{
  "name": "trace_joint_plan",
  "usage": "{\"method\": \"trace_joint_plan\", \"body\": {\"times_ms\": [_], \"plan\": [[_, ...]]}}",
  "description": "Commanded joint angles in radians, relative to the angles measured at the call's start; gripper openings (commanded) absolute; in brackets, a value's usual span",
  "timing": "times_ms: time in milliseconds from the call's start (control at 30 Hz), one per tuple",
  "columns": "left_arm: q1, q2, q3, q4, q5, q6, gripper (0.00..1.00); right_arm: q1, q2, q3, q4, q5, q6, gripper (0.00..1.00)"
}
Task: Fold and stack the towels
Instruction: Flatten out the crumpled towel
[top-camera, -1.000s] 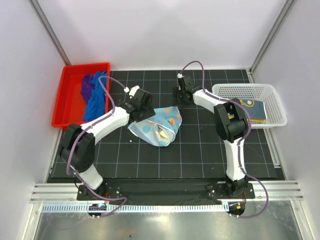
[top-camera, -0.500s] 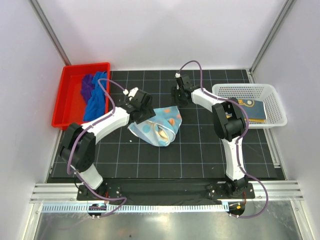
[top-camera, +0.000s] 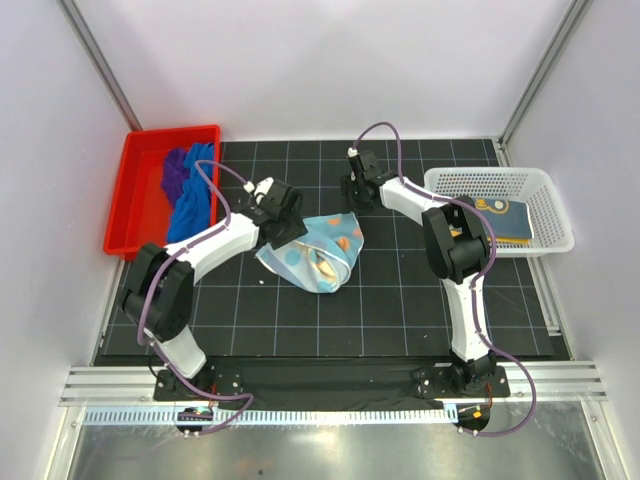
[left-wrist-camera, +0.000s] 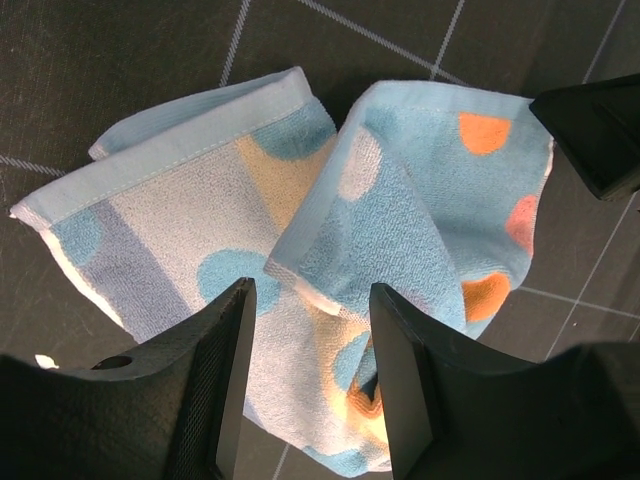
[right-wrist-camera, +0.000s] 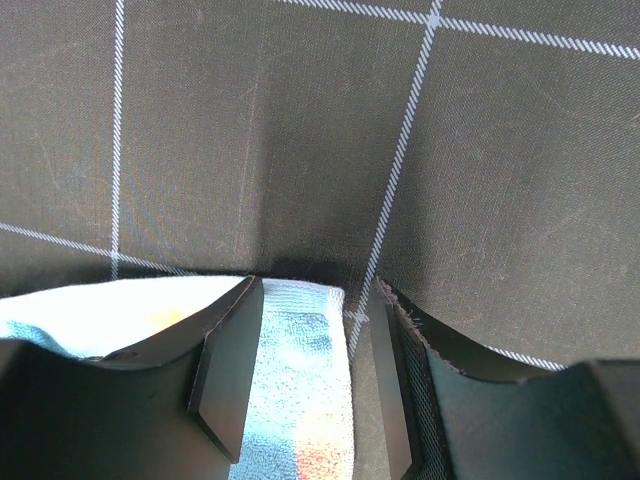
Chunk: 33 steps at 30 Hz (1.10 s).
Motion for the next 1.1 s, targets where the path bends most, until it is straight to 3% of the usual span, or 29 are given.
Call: {"method": "trace_joint_plan", "body": {"times_ms": [0, 767, 933, 1067], "plan": [[0.003, -0.001, -0.009, -0.005, 0.003, -0.006, 0.52, 0.007, -0.019, 0.023, -0.011, 0.026, -0.011, 0.53], [0.078, 0.065, 0.025, 0.044, 0.071, 0.038, 0.32, 0.007, -0.053, 0.002, -0.01, 0.025, -0.01, 0.53], [0.075, 0.05, 0.025, 0.061, 0.114, 0.038, 0.41, 0.009, -0.048, 0.005, -0.017, 0.029, -0.008, 0.52], [0.075, 0.048, 0.016, 0.081, 0.147, 0.026, 0.45, 0.009, -0.046, 0.003, -0.02, 0.025, -0.002, 0.45]]}}
